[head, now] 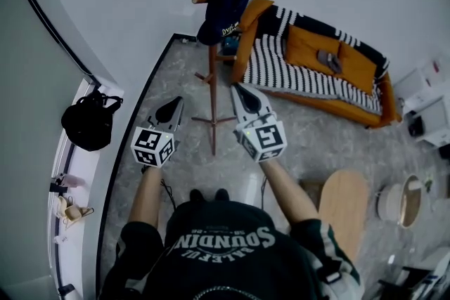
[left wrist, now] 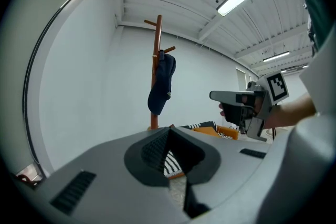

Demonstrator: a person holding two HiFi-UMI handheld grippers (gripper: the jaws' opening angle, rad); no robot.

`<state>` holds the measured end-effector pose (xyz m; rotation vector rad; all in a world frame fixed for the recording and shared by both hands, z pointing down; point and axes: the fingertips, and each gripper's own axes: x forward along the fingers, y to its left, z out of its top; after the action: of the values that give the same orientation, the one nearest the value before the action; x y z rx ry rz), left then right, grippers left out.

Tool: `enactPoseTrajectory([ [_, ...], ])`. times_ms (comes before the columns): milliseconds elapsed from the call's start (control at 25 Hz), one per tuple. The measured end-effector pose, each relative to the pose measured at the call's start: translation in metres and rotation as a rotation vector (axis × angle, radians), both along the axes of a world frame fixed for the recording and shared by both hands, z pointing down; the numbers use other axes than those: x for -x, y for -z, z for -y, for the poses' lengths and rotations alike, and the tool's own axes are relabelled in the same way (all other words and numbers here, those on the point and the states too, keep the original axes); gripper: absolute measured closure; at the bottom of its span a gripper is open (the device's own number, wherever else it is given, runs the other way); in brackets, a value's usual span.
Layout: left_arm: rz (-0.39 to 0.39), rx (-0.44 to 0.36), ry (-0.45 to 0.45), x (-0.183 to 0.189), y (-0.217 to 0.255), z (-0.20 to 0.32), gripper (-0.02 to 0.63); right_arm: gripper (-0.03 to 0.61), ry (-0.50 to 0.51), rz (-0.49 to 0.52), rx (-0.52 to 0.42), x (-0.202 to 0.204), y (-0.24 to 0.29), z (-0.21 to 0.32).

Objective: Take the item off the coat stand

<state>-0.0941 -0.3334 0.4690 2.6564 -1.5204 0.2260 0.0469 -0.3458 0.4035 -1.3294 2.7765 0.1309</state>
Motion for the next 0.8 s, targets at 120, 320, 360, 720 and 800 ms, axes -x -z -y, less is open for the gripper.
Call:
enactPoseTrajectory([
  [120, 0.000, -0.006, -0.009, 0.007, 0.003, 0.009, 0.614, 0.577, -0.019, -0.007, 0.020, 0.005, 0.001, 0.011],
  [320, 0.001, -0.006, -0.018, 0.020, 0.001, 0.017, 0.614, 0.501, -0.064, -0.010, 0.062, 0.014, -0.006, 0.024],
  [360, 0.000, -0.004, -0.019, 0.021, 0.001, 0.018, 0.614, 0.461, -0.074, -0.004, 0.062, 0.015, -0.007, 0.027],
  [720, -0.006, 0.006, -0.011, 0.037, -0.004, 0.010, 0.614, 0.390, -0.108, -0.033, 0.102, 0.026, -0.012, 0.038],
  [800, -0.006, 0.007, -0.005, 0.042, -0.005, 0.007, 0.614, 0.390, -0.111, -0.037, 0.108, 0.029, -0.010, 0.042],
])
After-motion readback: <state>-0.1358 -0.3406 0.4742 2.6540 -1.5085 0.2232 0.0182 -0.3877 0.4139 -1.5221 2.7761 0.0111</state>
